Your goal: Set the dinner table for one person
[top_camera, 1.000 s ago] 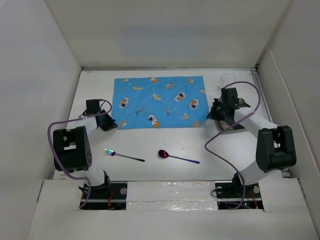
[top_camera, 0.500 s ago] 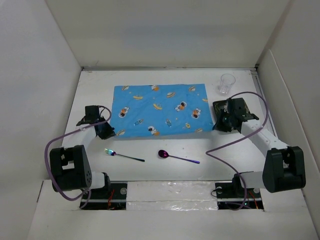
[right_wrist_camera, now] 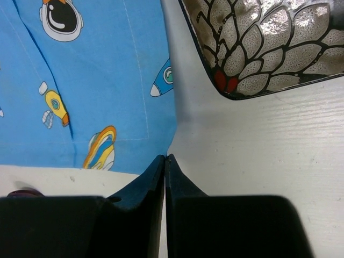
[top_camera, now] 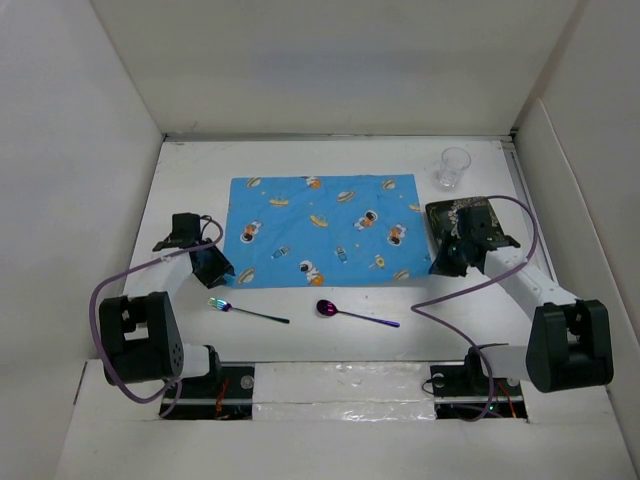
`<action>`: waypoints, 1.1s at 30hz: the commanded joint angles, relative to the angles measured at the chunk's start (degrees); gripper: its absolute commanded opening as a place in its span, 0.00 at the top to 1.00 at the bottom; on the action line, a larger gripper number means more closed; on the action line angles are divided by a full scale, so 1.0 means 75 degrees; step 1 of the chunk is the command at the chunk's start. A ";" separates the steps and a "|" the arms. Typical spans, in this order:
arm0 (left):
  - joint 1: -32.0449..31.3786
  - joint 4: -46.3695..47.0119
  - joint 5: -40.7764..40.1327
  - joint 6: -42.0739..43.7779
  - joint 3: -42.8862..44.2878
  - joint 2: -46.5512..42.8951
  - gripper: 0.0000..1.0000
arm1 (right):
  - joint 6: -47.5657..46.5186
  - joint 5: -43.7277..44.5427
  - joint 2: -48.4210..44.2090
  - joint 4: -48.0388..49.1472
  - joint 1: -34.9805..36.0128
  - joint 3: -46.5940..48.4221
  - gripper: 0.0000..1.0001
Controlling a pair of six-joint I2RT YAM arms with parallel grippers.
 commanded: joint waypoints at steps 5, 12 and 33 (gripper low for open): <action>-0.0009 -0.0433 -0.0254 0.0135 0.0858 -0.0307 0.60 | -0.0238 -0.0169 -0.0052 -0.0301 -0.0050 0.0577 0.64; -0.0171 -0.0715 -0.0163 0.0299 0.2465 -0.0436 0.62 | 0.0157 0.0051 -0.0542 -0.0807 -0.0272 0.1212 0.32; -0.2165 0.1488 0.2568 0.0170 0.2033 -0.1293 0.77 | 0.4447 -0.0286 0.0227 0.2942 -0.3449 -0.1190 0.35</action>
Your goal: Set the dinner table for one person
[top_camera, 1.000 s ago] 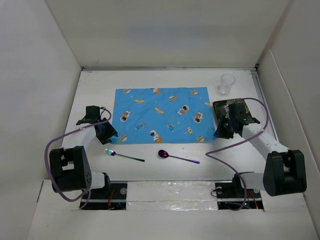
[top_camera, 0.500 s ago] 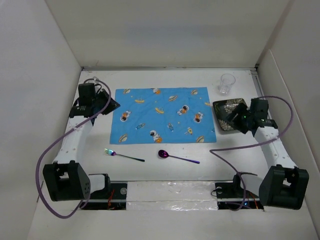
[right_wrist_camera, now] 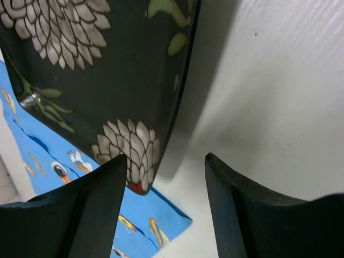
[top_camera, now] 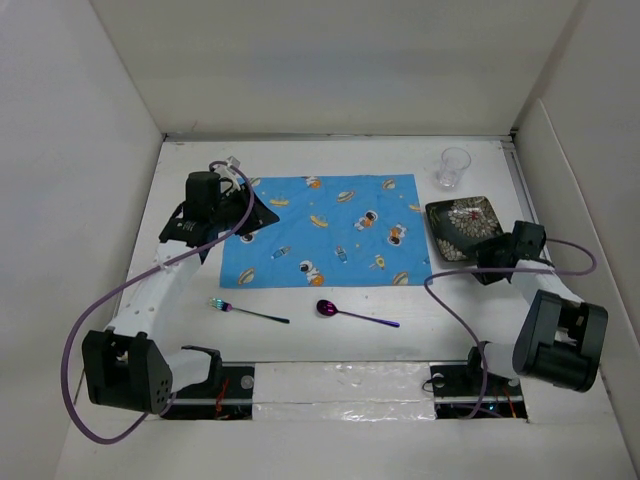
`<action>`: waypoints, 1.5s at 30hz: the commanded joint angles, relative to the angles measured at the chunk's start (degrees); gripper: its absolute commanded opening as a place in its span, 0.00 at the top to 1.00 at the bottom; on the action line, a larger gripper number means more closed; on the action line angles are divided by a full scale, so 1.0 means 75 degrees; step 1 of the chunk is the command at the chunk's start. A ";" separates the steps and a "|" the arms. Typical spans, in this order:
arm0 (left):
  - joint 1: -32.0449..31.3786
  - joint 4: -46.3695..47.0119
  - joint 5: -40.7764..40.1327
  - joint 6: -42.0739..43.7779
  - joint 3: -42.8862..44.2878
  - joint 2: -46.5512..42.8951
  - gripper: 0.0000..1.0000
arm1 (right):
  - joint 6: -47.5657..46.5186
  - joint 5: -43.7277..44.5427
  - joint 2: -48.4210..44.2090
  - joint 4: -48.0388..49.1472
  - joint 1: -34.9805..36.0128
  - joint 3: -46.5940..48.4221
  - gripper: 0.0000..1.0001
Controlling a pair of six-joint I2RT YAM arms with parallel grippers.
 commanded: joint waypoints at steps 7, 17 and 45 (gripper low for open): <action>0.0015 0.0384 0.0495 0.0346 -0.0068 -0.0035 0.77 | 0.1506 0.0184 0.0937 0.1813 -0.0065 -0.0320 0.42; 0.0015 0.0290 0.0320 0.0369 0.0038 0.0023 0.78 | 0.2466 0.0488 0.1526 0.2588 -0.0136 -0.0612 0.73; 0.0015 -0.0530 -0.0523 0.0978 0.2486 0.0643 0.59 | -0.2371 -0.2048 -0.0650 -0.1247 0.4257 0.3896 1.00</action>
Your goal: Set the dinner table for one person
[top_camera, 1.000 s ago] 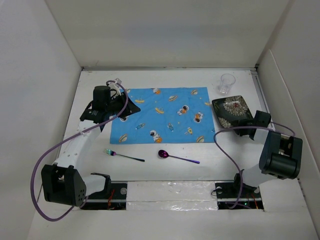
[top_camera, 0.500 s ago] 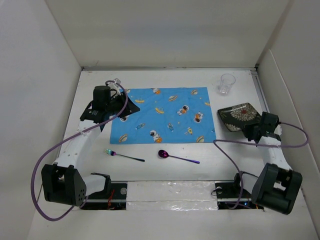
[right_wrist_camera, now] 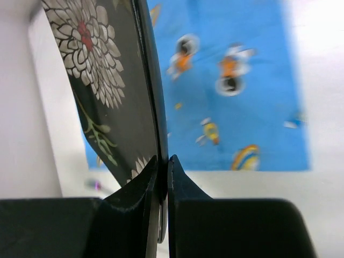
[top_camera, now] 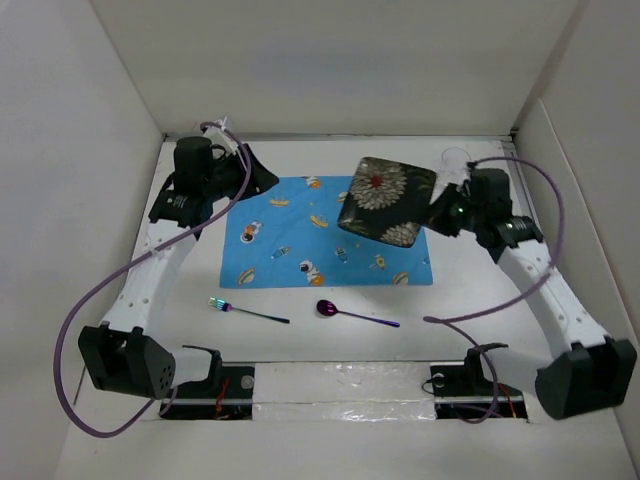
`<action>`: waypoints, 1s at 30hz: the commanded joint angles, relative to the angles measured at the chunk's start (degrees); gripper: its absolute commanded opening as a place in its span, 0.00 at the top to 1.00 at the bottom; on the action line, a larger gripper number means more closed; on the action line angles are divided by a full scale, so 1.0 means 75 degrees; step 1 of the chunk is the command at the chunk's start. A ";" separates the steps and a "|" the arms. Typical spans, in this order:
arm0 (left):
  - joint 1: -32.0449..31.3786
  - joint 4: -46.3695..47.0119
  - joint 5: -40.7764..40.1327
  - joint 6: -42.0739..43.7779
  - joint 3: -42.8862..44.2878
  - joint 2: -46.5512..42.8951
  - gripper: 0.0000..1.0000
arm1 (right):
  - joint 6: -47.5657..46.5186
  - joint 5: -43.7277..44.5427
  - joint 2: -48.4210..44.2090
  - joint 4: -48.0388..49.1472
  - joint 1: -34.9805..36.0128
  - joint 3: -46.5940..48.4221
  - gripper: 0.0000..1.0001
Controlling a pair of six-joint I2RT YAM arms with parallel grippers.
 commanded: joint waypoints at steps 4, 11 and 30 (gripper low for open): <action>0.0015 -0.0625 -0.0801 0.0797 0.1061 0.0427 0.57 | -0.0422 -0.2556 0.2097 0.3051 0.1120 0.0839 1.00; 0.0015 -0.0380 -0.0719 0.0727 0.0665 0.0311 0.57 | 0.0095 -0.3119 0.4198 0.4266 0.1565 0.1658 1.00; 0.0015 -0.0367 -0.0731 0.0762 0.0171 0.0439 0.58 | -0.0302 -0.3718 0.6836 0.3331 0.1707 0.3030 1.00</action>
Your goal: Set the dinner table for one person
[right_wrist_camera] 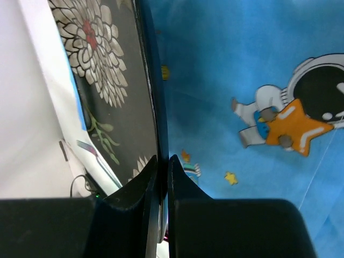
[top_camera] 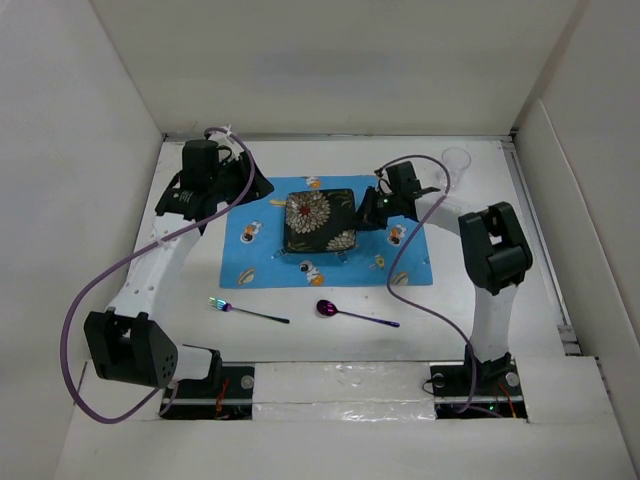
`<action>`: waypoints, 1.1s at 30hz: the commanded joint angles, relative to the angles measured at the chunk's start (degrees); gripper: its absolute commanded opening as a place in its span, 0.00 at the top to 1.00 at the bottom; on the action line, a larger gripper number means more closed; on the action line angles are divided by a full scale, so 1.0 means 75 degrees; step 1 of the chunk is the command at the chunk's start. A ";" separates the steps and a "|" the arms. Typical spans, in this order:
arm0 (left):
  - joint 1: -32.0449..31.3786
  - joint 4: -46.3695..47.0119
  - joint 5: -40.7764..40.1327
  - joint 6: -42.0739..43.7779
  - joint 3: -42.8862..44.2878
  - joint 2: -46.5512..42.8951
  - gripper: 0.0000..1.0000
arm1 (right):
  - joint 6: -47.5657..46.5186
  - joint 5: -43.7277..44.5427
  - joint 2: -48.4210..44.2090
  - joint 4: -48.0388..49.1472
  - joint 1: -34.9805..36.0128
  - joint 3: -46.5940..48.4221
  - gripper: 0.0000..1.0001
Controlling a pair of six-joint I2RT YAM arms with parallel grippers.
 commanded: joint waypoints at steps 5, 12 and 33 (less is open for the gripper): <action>0.0015 0.0005 -0.0057 0.0203 0.0192 -0.0007 0.58 | -0.0281 -0.0508 0.0403 -0.0358 0.0162 0.1097 1.00; 0.0015 -0.0019 -0.0128 0.0238 0.0181 0.0064 0.59 | -0.0680 -0.0133 0.0861 -0.1471 0.0162 0.1531 0.70; 0.0015 0.0075 0.0034 0.0472 0.0345 0.0298 0.91 | -0.1710 0.2010 -0.1342 -0.2587 -0.1860 0.2069 1.00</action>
